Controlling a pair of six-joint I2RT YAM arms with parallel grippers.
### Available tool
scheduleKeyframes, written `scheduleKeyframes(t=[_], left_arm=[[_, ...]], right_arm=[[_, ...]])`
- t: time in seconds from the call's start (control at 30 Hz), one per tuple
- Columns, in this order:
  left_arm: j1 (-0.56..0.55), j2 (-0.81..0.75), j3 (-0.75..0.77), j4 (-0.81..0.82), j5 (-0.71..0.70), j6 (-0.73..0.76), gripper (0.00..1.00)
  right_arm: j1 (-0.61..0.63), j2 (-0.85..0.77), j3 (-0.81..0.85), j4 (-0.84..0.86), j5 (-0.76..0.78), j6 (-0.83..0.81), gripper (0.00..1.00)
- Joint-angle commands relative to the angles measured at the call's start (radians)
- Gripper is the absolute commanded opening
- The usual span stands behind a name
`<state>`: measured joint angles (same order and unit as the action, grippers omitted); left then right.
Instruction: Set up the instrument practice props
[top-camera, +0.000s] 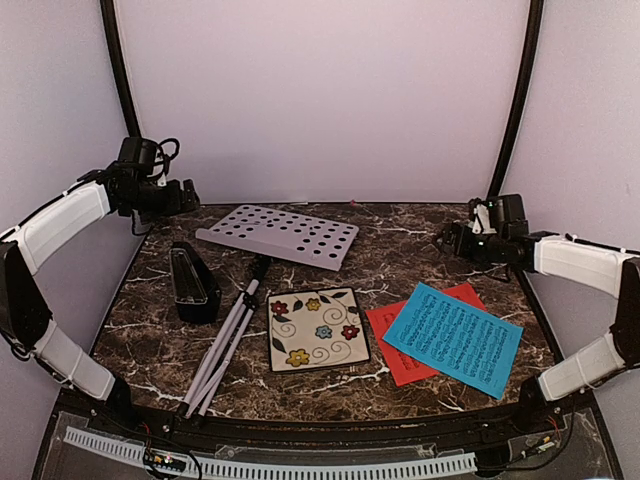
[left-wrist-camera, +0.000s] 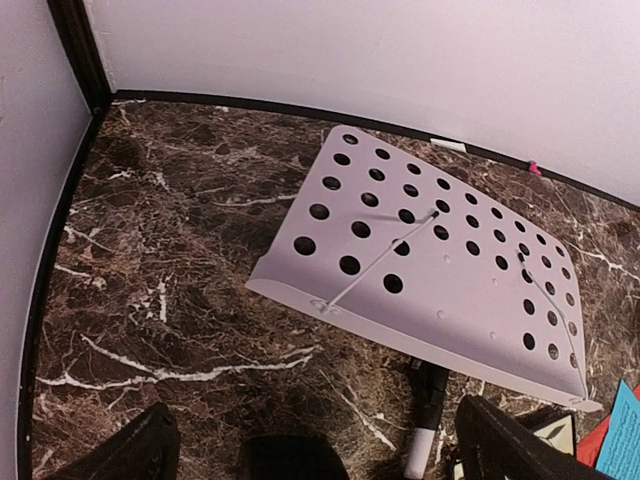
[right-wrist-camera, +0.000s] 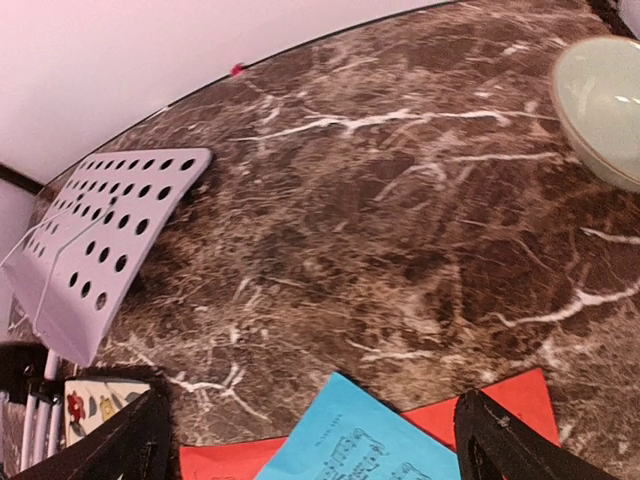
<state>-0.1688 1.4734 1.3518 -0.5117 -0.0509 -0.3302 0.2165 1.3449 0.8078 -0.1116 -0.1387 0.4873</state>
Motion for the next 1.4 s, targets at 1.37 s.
scheduleKeyframes(t=[1.37], left_arm=[[-0.007,-0.114,-0.242,0.153,0.362,0.068,0.99]], right_arm=[[0.59,1.208,1.599,-0.509,-0.184,-0.574,0.64]])
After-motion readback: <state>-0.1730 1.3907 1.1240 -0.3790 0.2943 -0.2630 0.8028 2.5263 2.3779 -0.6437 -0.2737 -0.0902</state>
